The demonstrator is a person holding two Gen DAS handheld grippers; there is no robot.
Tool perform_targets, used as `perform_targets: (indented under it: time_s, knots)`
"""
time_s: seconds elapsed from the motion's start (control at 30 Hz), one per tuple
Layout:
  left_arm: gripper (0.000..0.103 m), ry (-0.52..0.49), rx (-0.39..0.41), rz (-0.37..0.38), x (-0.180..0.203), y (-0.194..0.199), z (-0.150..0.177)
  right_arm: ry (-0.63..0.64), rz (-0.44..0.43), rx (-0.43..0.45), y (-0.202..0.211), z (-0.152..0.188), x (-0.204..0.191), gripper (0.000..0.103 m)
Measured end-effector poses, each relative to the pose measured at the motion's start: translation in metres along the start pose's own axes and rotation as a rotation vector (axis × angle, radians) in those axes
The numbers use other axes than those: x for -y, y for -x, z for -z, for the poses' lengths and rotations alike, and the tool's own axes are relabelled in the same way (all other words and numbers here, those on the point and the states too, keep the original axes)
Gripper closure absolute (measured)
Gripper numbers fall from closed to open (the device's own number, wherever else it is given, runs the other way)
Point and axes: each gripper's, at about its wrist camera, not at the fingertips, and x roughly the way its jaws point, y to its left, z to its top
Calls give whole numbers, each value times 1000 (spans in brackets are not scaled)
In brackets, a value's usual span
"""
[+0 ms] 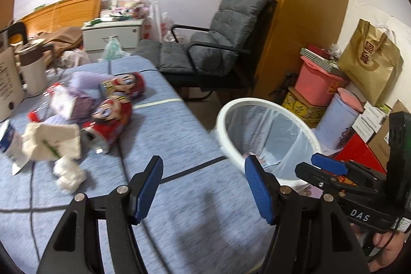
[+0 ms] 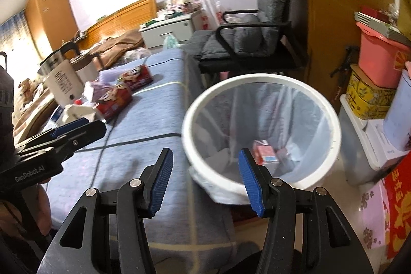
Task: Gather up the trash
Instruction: 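Open both tools to drop the carton and wrapper into the wastebasket, then move both open tools back toward the trash on the table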
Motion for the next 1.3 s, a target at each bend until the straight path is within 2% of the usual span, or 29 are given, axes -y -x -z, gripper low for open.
perform_targets:
  time_s: [0.43, 0.63, 0.7, 1.0, 1.3]
  knots:
    - [34, 75, 35, -164, -55, 39, 35, 136, -108, -32, -8, 9, -71, 49]
    - [34, 93, 38, -225, -81, 54, 49, 166, -177, -49, -23, 9, -95, 49]
    - [34, 117, 36, -224, -92, 58, 52, 181, -190, -58, -29, 9, -103, 49]
    - [34, 188, 33, -269, -134, 59, 48, 223, -226, -84, -54, -2, -131, 49]
    - [34, 225, 48, -282, -168, 39, 22, 240, -230, -87, -81, -22, -145, 49]
